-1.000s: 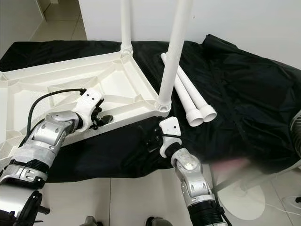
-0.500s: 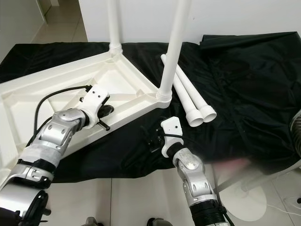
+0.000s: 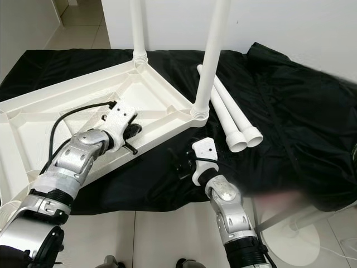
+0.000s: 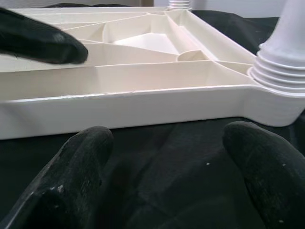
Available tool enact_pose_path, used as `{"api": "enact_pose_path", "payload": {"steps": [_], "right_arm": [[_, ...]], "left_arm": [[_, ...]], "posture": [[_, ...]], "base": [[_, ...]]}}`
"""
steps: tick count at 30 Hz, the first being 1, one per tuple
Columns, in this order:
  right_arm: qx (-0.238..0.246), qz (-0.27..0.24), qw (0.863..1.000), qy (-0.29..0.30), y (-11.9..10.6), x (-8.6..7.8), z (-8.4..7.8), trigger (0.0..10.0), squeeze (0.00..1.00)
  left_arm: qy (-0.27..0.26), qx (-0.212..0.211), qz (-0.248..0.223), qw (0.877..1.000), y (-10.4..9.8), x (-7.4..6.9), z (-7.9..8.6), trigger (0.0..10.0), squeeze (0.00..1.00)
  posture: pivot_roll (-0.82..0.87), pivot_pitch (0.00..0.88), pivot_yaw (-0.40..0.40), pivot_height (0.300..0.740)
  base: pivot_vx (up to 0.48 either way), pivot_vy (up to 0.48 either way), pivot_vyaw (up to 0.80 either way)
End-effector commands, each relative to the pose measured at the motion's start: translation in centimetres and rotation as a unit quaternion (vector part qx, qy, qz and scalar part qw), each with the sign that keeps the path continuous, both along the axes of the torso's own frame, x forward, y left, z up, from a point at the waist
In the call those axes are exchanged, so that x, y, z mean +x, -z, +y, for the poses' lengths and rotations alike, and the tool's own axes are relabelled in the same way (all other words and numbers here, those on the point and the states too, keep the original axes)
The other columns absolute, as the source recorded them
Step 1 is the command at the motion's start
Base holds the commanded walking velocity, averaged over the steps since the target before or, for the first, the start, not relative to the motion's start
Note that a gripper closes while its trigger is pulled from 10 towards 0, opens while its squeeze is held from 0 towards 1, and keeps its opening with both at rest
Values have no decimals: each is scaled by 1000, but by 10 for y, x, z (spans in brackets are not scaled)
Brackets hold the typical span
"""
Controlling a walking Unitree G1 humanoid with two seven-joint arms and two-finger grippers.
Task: Building children table
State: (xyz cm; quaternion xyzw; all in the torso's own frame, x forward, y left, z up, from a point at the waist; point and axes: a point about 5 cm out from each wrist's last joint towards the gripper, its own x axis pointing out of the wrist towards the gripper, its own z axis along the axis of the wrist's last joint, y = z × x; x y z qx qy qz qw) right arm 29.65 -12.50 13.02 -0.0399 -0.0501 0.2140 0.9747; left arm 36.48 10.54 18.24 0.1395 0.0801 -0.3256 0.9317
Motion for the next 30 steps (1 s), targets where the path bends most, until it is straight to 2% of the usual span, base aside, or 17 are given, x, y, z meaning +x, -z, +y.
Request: {"api": "enact_pose_path", "payload": {"steps": [1, 3, 9, 10, 11, 13, 14, 15, 16, 23, 26, 29, 30], "right_arm": [[5, 5, 1000, 10, 1, 1, -3, 10000, 0], [6, 2, 1000, 17, 0, 2, -5, 10000, 0], [8, 4, 1000, 15, 1, 2, -5, 10000, 0], [9, 4, 1000, 12, 1, 2, -4, 10000, 0], [9, 5, 1000, 11, 1, 2, -4, 10000, 0], [9, 4, 1000, 12, 0, 3, -3, 10000, 0], [9, 4, 1000, 12, 0, 3, -3, 10000, 0], [9, 3, 1000, 14, 0, 3, -3, 10000, 0], [10, 2, 1000, 18, -1, 4, -4, 10000, 0], [11, 2, 999, 31, -1, 5, -8, 10000, 0], [10, 3, 999, 32, -1, 5, -9, 10000, 0], [10, 4, 999, 33, -1, 5, -9, 10000, 0], [10, 4, 999, 33, 0, 5, -10, 10000, 0]], "left_arm": [[-29, -15, -23, 999, -8, 3, 6, 10000, 0], [-29, -44, -33, 998, -17, 3, 17, 10000, 0], [-26, -59, -38, 997, -26, 2, 30, 10000, 0], [-31, -64, -40, 997, -27, 2, 33, 10000, 1000], [-34, -68, -42, 996, -28, 2, 35, 10000, 1000], [-74, -31, -50, 995, -26, 6, 48, 10000, 1000], [-74, -31, -50, 995, -26, 6, 48, 10000, 1000], [-87, -10, -55, 995, -24, 7, 54, 10000, 604], [-99, 12, -60, 993, -22, 8, 62, 10000, 0], [-153, 78, -65, 983, -23, 3, 106, 10000, 0], [-158, 87, -64, 982, -23, 2, 112, 10000, 0], [-174, 103, -52, 978, -25, -5, 135, 10000, 0], [-177, 121, -52, 975, -25, -7, 142, 10000, 0]], "posture": [[-55, 73, 9, 740], [-48, 70, 7, 740], [-42, 68, 2, 740], [-41, 67, 0, 740], [-41, 67, 0, 740], [-39, 65, -4, 740], [-39, 65, -4, 740], [-39, 65, -5, 740], [-38, 66, -6, 740], [-37, 78, -10, 740], [-36, 79, -11, 740], [-30, 89, -15, 740], [-28, 91, -17, 740]], "base": [[0, 0, 0], [0, 0, 0], [0, 0, 0], [0, 0, 0], [0, 0, 0], [0, 0, 0], [0, 0, 0], [0, 0, 0], [0, 0, 0], [0, 0, 0], [0, 0, 0], [0, 0, 0], [0, 0, 0]]}}
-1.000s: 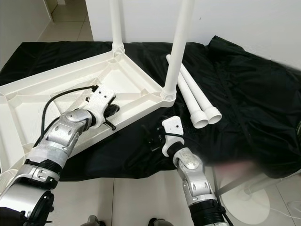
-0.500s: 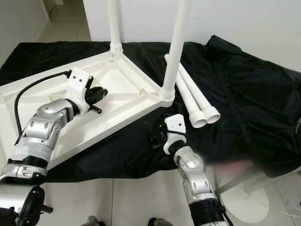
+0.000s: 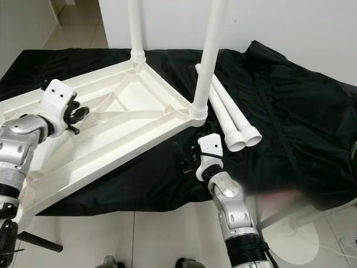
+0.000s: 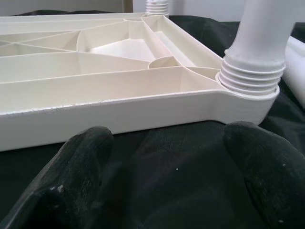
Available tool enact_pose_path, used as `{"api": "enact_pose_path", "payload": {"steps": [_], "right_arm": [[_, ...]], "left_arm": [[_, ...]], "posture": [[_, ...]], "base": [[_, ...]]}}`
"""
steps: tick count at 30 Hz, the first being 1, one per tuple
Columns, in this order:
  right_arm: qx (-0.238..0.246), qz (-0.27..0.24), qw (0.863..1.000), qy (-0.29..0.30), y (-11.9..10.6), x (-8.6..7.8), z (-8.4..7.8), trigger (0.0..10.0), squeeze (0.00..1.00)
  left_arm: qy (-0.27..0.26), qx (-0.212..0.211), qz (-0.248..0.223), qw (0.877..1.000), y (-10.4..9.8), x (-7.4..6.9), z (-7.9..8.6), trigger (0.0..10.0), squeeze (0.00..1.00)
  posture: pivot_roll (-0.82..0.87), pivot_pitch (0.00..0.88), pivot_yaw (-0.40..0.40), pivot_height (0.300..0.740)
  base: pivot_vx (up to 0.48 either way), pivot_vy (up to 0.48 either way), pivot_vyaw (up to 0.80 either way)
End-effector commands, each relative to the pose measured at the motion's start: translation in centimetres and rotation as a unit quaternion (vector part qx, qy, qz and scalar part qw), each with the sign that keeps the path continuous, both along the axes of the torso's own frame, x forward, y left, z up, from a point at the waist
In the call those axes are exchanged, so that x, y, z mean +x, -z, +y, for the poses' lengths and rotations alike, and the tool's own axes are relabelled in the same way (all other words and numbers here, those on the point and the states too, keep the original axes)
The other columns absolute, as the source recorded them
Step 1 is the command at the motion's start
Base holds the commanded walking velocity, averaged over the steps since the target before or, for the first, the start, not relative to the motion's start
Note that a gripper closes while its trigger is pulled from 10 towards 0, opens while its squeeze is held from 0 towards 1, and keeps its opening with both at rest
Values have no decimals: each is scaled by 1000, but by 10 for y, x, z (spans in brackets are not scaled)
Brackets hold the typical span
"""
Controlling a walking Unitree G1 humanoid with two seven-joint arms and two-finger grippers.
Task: Building children table
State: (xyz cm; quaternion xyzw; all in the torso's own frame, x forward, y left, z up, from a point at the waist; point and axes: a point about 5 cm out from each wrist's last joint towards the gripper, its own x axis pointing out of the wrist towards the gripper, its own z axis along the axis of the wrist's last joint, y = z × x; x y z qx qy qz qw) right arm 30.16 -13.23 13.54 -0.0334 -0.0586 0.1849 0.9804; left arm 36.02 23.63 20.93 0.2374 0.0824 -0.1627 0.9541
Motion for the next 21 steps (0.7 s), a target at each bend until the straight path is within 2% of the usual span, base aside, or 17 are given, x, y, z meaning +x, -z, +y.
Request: {"api": "enact_pose_path", "payload": {"steps": [1, 2, 3, 6, 10, 12, 18, 19, 21], "right_arm": [[1, 12, 1000, 4, 5, 0, -2, 10000, 0], [1, 13, 1000, 5, 5, 0, -3, 10000, 0], [1, 13, 1000, 5, 5, 0, -3, 10000, 0], [1, 14, 1000, 6, 5, 1, -3, 10000, 0], [0, 15, 1000, 4, 5, 2, -3, 10000, 0], [-1, 15, 1000, 4, 5, 2, -3, 10000, 0], [-3, 16, 1000, 1, 5, 3, -3, 10000, 0], [-4, 16, 1000, 1, 4, 3, -3, 10000, 0], [-4, 16, 1000, 1, 4, 3, -3, 10000, 0]], "left_arm": [[-30, 35, 7, 999, 2, -5, 18, 10000, 0], [-32, 61, 11, 998, 2, -8, 24, 10000, 0], [-32, 61, 11, 998, 2, -8, 24, 10000, 0], [-32, 83, 27, 996, 1, -15, 38, 10000, 0], [-12, 140, 59, 988, 5, -29, 52, 10000, 0], [-11, 147, 63, 987, 6, -31, 54, 10000, 0], [40, 167, 109, 979, 23, -43, 44, 10000, 0], [71, 170, 126, 975, 31, -48, 34, 10000, 0], [80, 170, 131, 973, 34, -50, 31, 10000, 0]], "posture": [[-27, 92, -17, 740], [-26, 93, -18, 740], [-26, 93, -18, 740], [-19, 96, -22, 740], [-14, 101, -31, 740], [-12, 101, -32, 740], [-13, 104, -38, 740], [-13, 102, -38, 740], [-14, 101, -37, 740]], "base": [[0, 0, 0], [0, 0, 0], [0, 0, 0], [0, 0, 0], [0, 0, 0], [0, 0, 0], [0, 0, 0], [0, 0, 0], [0, 0, 0]]}}
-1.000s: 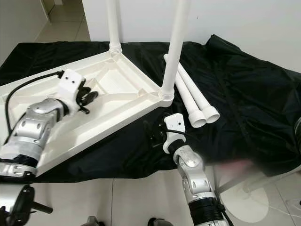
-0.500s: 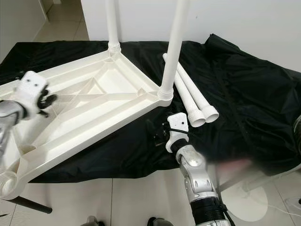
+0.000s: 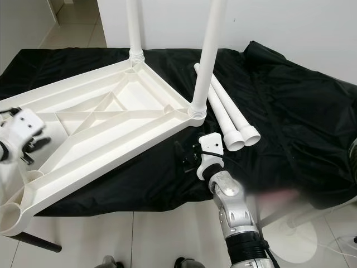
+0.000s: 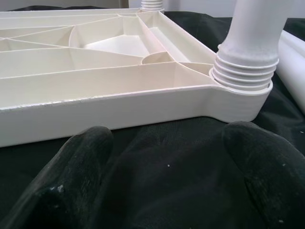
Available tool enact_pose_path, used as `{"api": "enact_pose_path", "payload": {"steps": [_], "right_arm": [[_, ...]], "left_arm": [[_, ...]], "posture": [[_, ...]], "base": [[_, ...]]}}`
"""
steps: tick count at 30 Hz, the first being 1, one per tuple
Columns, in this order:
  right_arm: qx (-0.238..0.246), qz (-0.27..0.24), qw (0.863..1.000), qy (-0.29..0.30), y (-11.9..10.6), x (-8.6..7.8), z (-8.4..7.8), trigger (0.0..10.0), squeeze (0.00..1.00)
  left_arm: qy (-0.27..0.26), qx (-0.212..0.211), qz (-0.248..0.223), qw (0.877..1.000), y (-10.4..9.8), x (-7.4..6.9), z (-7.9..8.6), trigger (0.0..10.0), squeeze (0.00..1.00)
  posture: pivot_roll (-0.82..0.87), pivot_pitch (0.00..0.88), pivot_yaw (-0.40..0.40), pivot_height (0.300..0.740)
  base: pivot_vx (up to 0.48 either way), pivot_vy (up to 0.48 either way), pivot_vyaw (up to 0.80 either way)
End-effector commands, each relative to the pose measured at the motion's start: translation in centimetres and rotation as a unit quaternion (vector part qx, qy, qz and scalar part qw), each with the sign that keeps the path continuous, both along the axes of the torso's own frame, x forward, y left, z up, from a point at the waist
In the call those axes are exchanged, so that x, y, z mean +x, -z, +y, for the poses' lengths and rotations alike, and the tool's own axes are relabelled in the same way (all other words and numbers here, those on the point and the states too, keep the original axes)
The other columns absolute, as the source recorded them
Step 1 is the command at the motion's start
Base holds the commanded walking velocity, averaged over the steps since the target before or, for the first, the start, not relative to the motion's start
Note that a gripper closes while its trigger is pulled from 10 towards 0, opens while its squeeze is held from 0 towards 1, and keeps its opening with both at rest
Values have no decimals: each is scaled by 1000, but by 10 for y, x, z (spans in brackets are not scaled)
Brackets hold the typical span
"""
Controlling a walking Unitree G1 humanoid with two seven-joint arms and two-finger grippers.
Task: Building children table
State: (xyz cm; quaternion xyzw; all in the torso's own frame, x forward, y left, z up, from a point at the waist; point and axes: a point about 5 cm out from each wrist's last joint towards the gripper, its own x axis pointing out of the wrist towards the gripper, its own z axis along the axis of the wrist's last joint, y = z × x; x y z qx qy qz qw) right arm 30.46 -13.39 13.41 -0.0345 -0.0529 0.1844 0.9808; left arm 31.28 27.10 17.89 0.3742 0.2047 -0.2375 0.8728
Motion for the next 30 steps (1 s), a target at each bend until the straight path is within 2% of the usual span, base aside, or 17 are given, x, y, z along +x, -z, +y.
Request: {"api": "enact_pose_path", "payload": {"steps": [1, 5, 7, 15, 20, 25, 27, 30], "right_arm": [[-2, 10, 1000, 0, 3, 1, -2, 10000, 0], [-2, 10, 1000, 1, 2, 1, -2, 10000, 0], [-2, 9, 1000, 3, 2, 2, -3, 10000, 0], [-1, 10, 1000, 6, 3, 2, -3, 10000, 0], [-2, 12, 1000, 3, 4, 2, -2, 10000, 0], [-2, 12, 1000, -2, 4, 2, 0, 10000, 0], [-3, 13, 1000, -4, 4, 2, 1, 10000, 0], [-3, 14, 1000, -4, 5, 2, 1, 10000, 0]], "left_arm": [[25, 1, 23, 999, 6, -4, -9, 10000, 0], [52, 3, 45, 998, 14, -9, -19, 10000, 0], [79, -5, 63, 995, 19, -14, -32, 10000, 0], [128, -38, 81, 988, 19, -22, -54, 10000, 0], [167, -67, 87, 980, 18, -31, -79, 10000, 0], [160, -53, 85, 982, 20, -29, -79, 10000, 0], [135, -46, 74, 987, 19, -25, -67, 10000, 0], [122, -38, 65, 990, 16, -21, -59, 10000, 0]], "posture": [[-14, 101, -37, 740], [-15, 100, -36, 740], [-16, 97, -32, 740], [-17, 99, -28, 740], [-13, 100, -30, 740], [-11, 101, -30, 740], [-7, 101, -31, 740], [-5, 103, -30, 740]], "base": [[0, 0, 0], [0, 0, 0], [0, 0, 0], [0, 0, 0], [0, 0, 0], [0, 0, 0], [0, 0, 0], [0, 0, 0]]}}
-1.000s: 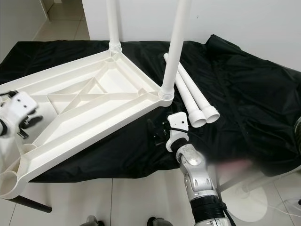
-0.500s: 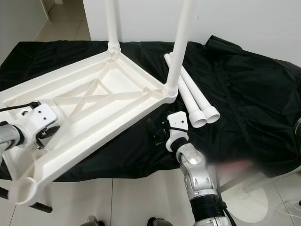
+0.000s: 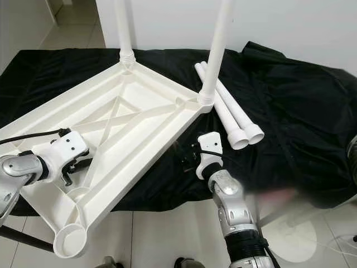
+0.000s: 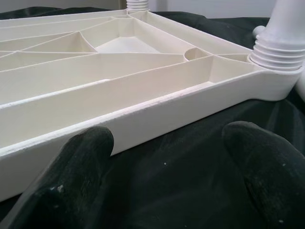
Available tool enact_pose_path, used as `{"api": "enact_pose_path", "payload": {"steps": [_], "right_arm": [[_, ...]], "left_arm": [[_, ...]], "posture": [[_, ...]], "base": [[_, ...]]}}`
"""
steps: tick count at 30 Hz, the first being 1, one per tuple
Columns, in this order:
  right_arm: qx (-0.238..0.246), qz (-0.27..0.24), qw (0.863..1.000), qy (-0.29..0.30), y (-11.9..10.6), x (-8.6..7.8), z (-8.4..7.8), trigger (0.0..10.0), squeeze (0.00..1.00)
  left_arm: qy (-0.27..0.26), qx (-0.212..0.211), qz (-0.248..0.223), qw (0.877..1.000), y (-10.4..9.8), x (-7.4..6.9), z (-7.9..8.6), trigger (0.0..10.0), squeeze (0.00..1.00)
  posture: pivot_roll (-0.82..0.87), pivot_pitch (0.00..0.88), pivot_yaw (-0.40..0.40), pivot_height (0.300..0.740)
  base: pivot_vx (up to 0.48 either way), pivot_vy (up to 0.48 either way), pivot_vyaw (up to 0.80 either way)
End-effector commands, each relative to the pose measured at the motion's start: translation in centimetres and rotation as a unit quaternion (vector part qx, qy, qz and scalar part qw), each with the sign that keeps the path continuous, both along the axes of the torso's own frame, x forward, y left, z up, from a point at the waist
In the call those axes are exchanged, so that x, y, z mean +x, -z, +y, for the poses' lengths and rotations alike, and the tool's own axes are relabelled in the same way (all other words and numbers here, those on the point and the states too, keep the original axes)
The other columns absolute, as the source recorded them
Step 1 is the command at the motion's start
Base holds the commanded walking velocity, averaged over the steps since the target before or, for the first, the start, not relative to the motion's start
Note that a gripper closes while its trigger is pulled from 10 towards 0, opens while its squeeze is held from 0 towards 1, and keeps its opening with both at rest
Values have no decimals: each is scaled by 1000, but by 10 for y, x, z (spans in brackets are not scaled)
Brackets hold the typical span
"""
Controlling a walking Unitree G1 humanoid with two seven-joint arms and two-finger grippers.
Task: Building children table
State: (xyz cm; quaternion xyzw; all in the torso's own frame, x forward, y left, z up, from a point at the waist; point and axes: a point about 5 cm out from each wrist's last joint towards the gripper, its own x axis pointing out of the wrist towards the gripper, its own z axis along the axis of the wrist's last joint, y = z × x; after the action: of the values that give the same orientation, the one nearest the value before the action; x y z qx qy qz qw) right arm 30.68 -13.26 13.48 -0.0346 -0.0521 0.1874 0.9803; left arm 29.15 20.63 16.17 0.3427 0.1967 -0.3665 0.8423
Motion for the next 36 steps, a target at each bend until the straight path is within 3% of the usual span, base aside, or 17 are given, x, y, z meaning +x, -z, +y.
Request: {"api": "enact_pose_path", "payload": {"steps": [1, 5, 7, 10, 11, 12, 13, 14, 18, 20, 24, 25, 27, 33, 34, 35, 36], "right_arm": [[-3, 13, 1000, -1, 6, -1, -1, 10000, 0], [-3, 14, 1000, -1, 6, -1, 0, 10000, 0], [-3, 12, 1000, 0, 6, -1, 0, 10000, 0], [-2, 12, 1000, 1, 5, -1, -1, 10000, 0], [-2, 12, 1000, 2, 6, -1, -1, 10000, 0], [-1, 12, 1000, 3, 6, -2, -1, 10000, 0], [-1, 12, 1000, 3, 6, -2, -1, 10000, 0], [-1, 13, 1000, 3, 7, -3, -2, 10000, 0], [-2, 14, 1000, 3, 7, -4, -2, 10000, 0], [-2, 15, 1000, 3, 8, -4, -2, 10000, 0], [-2, 17, 1000, -2, 9, -5, -1, 10000, 0], [-2, 17, 1000, -2, 9, -5, -1, 10000, 0], [-2, 19, 1000, -9, 10, -4, 1, 10000, 0], [9, 28, 999, -22, 11, -6, 2, 10000, 0], [16, 29, 998, -62, 10, -11, 9, 10000, 0], [16, 29, 998, -62, 10, -11, 9, 10000, 0], [25, 31, 993, -111, 9, -19, 16, 10000, 0]], "left_arm": [[1, 8, 5, 1000, -2, 2, 9, 10000, 0], [-16, 13, -5, 1000, -5, 7, 18, 10000, 0], [-62, 14, -37, 997, -16, 18, 42, 10000, 0], [-75, 8, -46, 996, -20, 21, 49, 10000, 0], [-82, 0, -54, 995, -24, 22, 55, 10000, 0], [-80, -38, -64, 994, -32, 21, 62, 10000, 0], [-80, -38, -64, 994, -32, 21, 62, 10000, 0], [-68, -75, -64, 993, -37, 18, 63, 10000, 0], [-45, -105, -52, 992, -38, 11, 64, 10000, 0], [-15, -133, -27, 991, -32, -2, 63, 10000, 0], [45, -202, -3, 978, -30, -20, 54, 10000, 0], [45, -202, -3, 978, -30, -20, 54, 10000, 0], [91, -231, 10, 969, -26, -35, 41, 10000, 0], [137, -209, -46, 967, -28, -48, 34, 10000, 0], [155, -220, -43, 962, -28, -53, 34, 10000, 0], [155, -220, -43, 962, -28, -53, 34, 10000, 0], [177, -235, -39, 955, -28, -60, 35, 10000, 0]], "posture": [[-5, 103, -29, 740], [-5, 103, -29, 740], [-7, 106, -21, 740], [-7, 106, -21, 740], [-11, 107, -19, 740], [-12, 109, -16, 740], [-12, 109, -16, 740], [-10, 112, -16, 740], [-10, 112, -16, 740], [-2, 118, -15, 740], [14, 124, -23, 740], [14, 124, -23, 740], [22, 126, -32, 740], [29, 128, -43, 740], [33, 130, -49, 740], [33, 130, -49, 740], [34, 131, -51, 740]], "base": [[0, 0, 0], [0, 0, 0], [0, 0, 0], [0, 0, 0], [0, 0, 0], [0, 0, 0], [0, 0, 0], [0, 0, 0], [0, 0, 0], [0, 0, 0], [0, 0, 0], [0, 0, 0], [0, 0, 0], [0, 0, 0], [0, 0, 0], [0, 0, 0], [0, 0, 0]]}}
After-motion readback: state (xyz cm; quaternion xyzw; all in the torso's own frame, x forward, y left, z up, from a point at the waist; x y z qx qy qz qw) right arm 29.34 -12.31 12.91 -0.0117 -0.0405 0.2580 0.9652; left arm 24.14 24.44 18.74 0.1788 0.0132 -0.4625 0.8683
